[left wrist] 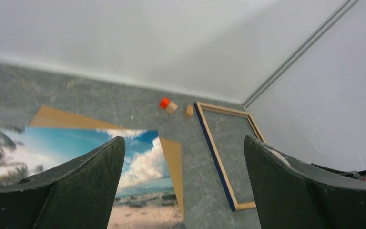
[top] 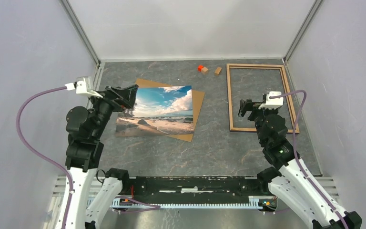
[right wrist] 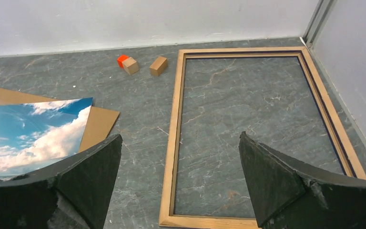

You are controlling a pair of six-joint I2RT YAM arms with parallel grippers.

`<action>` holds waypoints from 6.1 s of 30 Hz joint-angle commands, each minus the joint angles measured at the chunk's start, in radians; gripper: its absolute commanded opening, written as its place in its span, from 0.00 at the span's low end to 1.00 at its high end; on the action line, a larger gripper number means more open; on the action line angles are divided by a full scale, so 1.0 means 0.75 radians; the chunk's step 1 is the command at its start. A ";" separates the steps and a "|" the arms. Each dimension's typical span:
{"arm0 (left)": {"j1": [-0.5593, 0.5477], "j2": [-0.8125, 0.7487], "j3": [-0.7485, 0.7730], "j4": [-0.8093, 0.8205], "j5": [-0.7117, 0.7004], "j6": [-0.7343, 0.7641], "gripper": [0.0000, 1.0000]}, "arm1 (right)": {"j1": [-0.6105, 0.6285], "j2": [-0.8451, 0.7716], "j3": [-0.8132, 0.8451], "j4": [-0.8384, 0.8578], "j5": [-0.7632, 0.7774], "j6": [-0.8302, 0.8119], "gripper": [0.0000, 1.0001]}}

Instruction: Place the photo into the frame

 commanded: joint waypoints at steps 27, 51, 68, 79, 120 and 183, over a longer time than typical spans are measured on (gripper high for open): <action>-0.373 0.090 -1.215 0.272 -0.347 -1.395 1.00 | -0.002 0.209 -0.054 -0.026 -0.121 0.465 0.98; -0.372 0.561 -1.403 1.057 -0.394 -1.436 0.73 | -0.002 0.160 -0.078 -0.037 -0.135 0.488 0.98; -0.372 0.436 -1.353 1.008 -0.405 -1.308 0.08 | 0.021 0.361 -0.057 0.021 -0.318 0.292 0.98; -0.370 -0.005 -1.279 0.679 -0.433 -1.175 0.05 | 0.024 0.606 0.060 0.087 -0.838 0.408 0.98; -0.368 -0.242 -1.278 0.587 -0.259 -1.250 0.02 | 0.185 1.982 0.549 1.234 -1.070 1.669 0.78; -0.369 -0.182 -0.587 -0.083 -0.175 -0.479 0.99 | -0.357 0.799 0.120 0.399 -0.787 0.523 0.00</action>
